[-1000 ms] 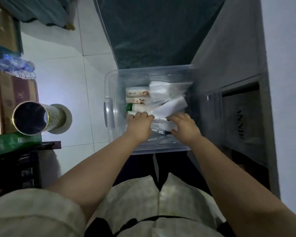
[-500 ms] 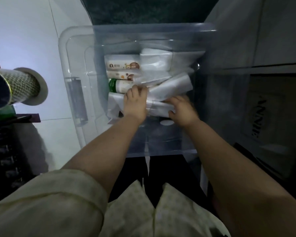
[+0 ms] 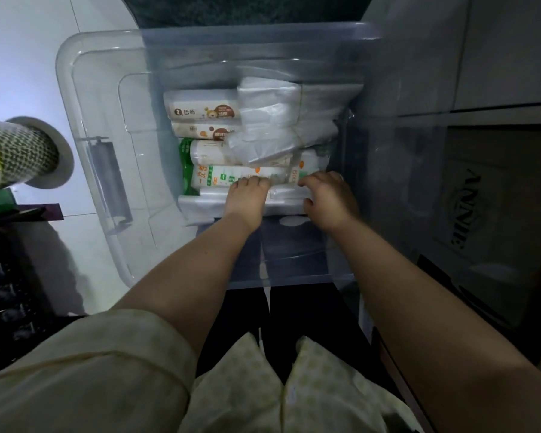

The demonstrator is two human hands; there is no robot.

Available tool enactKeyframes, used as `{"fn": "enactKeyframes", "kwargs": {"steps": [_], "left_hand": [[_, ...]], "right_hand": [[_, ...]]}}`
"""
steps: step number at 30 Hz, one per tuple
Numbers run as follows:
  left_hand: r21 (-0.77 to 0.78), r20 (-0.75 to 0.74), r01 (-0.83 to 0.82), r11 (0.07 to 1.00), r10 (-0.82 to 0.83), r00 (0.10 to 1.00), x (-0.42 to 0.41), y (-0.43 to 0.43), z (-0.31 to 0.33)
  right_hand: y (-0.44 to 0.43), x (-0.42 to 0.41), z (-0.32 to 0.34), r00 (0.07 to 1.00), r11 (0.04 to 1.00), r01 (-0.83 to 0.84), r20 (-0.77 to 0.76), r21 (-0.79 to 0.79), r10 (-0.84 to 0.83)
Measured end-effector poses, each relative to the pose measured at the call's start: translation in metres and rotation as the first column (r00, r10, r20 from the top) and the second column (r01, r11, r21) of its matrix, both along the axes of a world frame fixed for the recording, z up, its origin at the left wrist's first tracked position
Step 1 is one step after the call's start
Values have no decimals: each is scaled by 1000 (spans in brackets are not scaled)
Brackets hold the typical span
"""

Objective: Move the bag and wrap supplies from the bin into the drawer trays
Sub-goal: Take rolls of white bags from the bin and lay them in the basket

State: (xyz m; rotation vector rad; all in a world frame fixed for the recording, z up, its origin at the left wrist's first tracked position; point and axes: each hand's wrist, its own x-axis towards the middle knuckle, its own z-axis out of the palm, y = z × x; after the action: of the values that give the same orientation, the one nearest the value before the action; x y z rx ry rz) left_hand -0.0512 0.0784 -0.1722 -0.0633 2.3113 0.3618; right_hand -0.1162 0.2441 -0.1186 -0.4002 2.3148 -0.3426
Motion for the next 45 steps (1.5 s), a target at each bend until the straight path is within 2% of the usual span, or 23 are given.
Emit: {"fn": "enactKeyframes", "kwargs": {"steps": [3,7,10,14,23,27,32,36,40,45], "left_hand": [[33,-7,-9,999,9,1000,5,1,11],[46,-110,-17,999,22,994,4,4,41],[41,-181,-8,999,15,983,-8,1,78],[44,-317,-71,997,81,945,-20,-9,139],[-59,-501,-185,981,131,855,-48,-42,279],[-36,-570,-171,985,121,813,-61,-62,315],[49,-645,-78,996,91,759,-53,-83,331],[121,-662,68,990,29,749,-35,-79,335],[186,-689,267,946,-69,722,-24,-55,345],[183,-771,472,863,-172,614,-8,-4,374]], "right_hand": [[2,-3,10,1000,999,-4,-29,-36,3],[9,-12,36,993,994,9,-120,-112,-22],[13,-25,68,988,988,27,-149,-151,-50],[15,-43,125,976,983,-50,-218,-175,11],[-2,-70,265,876,971,-106,-483,-213,-10],[-14,-58,298,813,977,-37,-575,-208,-92],[-21,-9,320,721,951,176,-624,-254,-300],[-22,55,326,674,939,279,-655,-202,-341],[-12,120,327,626,870,466,-634,-164,-454],[14,188,343,519,764,623,-643,-167,-563]]}}
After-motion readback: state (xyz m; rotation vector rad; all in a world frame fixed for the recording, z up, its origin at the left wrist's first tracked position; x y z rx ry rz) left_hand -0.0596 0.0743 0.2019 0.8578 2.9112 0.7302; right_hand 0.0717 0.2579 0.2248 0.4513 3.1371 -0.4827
